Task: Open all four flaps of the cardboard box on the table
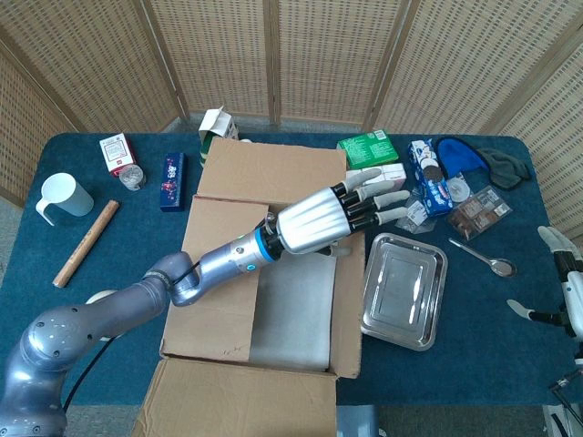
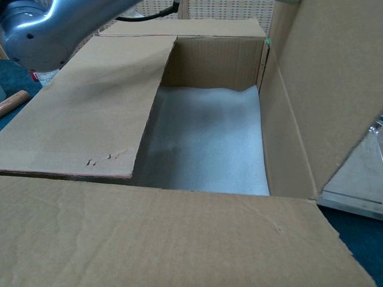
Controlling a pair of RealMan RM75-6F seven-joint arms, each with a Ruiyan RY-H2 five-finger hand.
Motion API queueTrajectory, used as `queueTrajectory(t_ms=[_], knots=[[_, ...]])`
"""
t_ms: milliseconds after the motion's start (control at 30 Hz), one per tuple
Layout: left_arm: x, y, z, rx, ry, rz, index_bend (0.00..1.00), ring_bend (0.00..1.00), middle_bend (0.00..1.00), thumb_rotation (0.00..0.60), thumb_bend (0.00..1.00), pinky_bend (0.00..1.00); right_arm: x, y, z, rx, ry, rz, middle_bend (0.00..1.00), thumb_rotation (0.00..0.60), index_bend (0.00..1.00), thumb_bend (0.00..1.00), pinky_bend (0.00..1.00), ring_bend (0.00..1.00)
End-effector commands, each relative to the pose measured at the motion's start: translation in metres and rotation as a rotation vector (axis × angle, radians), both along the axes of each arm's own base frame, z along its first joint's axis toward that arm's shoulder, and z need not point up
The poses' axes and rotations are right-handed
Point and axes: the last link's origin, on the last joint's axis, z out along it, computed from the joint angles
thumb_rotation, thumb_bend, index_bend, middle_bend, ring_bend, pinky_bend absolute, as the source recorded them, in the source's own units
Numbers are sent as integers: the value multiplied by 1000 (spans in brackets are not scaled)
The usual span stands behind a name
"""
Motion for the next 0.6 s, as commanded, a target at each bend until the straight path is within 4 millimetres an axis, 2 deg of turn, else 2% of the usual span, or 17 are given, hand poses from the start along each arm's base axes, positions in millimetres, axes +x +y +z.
queueTrajectory(t_ms=[33, 200, 600], knots=[[15, 2, -4, 3, -36, 5, 0, 0, 0, 600, 42, 27, -1, 0, 0, 4, -3, -3, 0, 600, 0, 0, 153, 0], [30, 3, -9, -4, -63, 10, 0, 0, 0, 600, 42, 40, -2, 0, 1, 9, -11, -4, 0, 600, 0, 0, 154, 0], [29, -8, -38, -99, -15, 57, 0, 0, 0, 600, 43, 111, 0, 0, -2, 26, -9, 0, 0, 600, 0, 0, 155, 0]])
